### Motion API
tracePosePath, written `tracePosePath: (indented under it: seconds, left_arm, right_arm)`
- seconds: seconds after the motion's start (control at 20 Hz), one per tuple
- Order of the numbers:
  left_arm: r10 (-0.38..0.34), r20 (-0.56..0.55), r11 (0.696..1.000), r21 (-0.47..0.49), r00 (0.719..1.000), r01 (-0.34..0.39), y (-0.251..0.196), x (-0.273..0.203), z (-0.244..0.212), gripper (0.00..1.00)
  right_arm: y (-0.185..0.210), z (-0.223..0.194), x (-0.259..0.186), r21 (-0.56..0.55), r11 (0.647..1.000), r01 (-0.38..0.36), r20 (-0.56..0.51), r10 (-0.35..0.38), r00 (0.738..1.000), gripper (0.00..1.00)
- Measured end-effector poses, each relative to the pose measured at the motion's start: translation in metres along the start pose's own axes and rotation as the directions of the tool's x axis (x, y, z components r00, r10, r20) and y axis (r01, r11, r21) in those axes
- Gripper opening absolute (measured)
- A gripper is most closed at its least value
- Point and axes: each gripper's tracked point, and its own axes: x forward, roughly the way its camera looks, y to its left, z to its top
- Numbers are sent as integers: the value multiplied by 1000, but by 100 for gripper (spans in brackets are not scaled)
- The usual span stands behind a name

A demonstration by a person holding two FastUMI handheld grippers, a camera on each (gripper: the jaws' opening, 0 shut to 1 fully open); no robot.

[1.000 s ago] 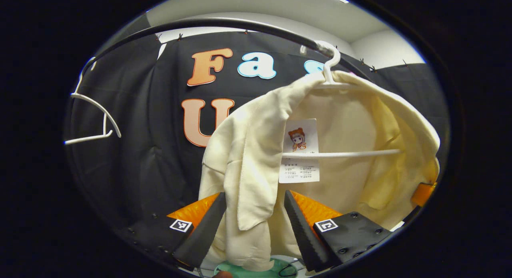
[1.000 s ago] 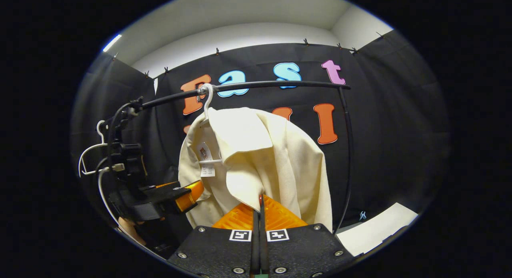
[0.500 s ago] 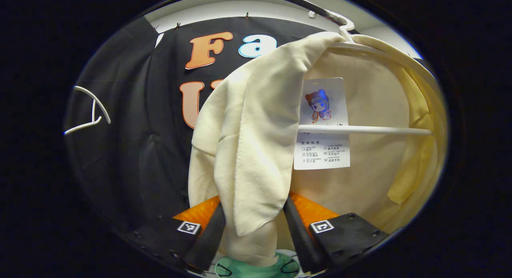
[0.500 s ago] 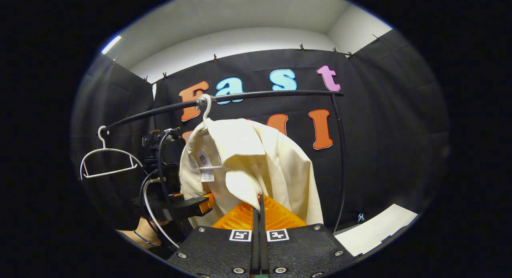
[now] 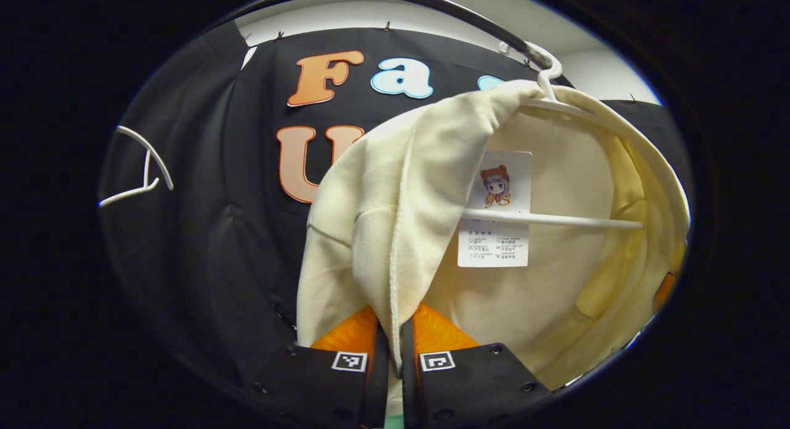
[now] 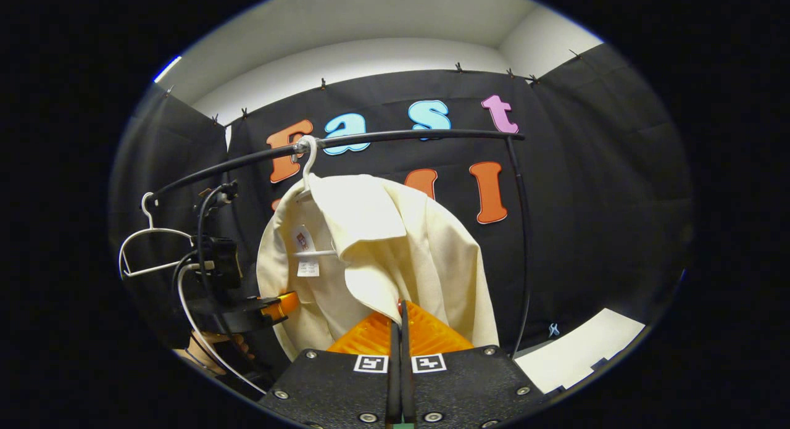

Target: Grasp the clothes on the hanger with both hands and then place them into the laundry hamper below.

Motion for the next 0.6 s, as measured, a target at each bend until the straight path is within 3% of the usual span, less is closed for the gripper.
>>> tracePosePath:
  seconds: [0.1,0.15,0.6]
  left_arm:
    - [11,8,1000,-15,1000,-10,15,-12,6,17]
    - [31,25,999,-12,999,-30,24,-15,14,9]
    - [117,182,993,-19,976,-115,82,-50,87,8]
  right_arm:
    - [-5,8,-1,-24,1000,2,4,-2,1000,0]
    - [-9,16,0,-36,999,13,14,-12,1000,0]
    - [-39,72,-1,-100,989,110,146,-94,985,0]
